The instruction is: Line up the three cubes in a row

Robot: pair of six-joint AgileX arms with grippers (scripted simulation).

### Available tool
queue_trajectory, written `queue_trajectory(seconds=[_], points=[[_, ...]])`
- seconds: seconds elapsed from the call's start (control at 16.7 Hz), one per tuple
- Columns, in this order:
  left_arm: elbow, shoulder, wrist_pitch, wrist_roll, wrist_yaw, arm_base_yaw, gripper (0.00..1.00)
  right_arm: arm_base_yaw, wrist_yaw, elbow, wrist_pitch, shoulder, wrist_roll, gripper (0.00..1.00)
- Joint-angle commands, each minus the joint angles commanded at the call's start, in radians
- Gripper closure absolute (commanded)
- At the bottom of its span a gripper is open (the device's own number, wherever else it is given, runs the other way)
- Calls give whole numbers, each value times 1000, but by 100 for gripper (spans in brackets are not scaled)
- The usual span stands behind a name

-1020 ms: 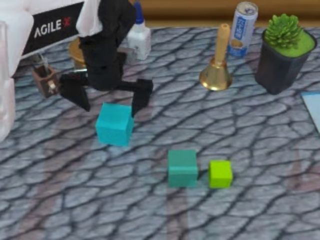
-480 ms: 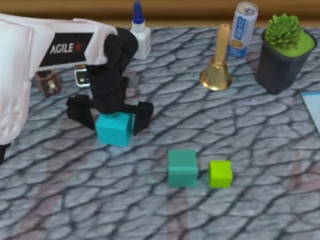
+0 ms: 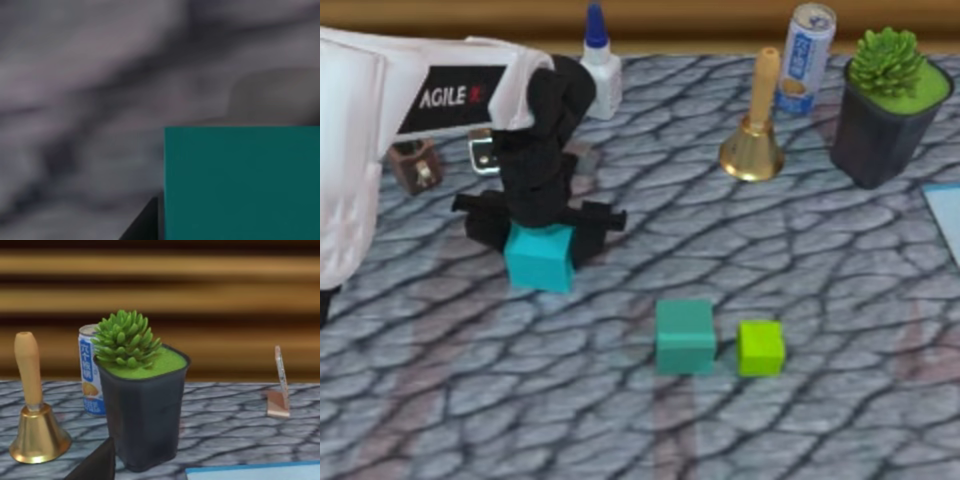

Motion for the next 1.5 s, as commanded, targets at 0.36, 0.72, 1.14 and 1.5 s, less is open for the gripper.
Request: queue_trajectory(seconds=[0.36, 0.72, 1.14, 1.5], points=[[0, 0, 0, 0, 0, 0, 98, 0, 0, 0, 0, 0, 0, 0], [0, 0, 0, 0, 0, 0, 100, 0, 0, 0, 0, 0, 0, 0], [52, -37, -79, 3, -1, 1, 100, 0, 0, 0, 0, 0, 0, 0], [140, -97, -228, 0, -2, 17, 100, 0, 0, 0, 0, 0, 0, 0]])
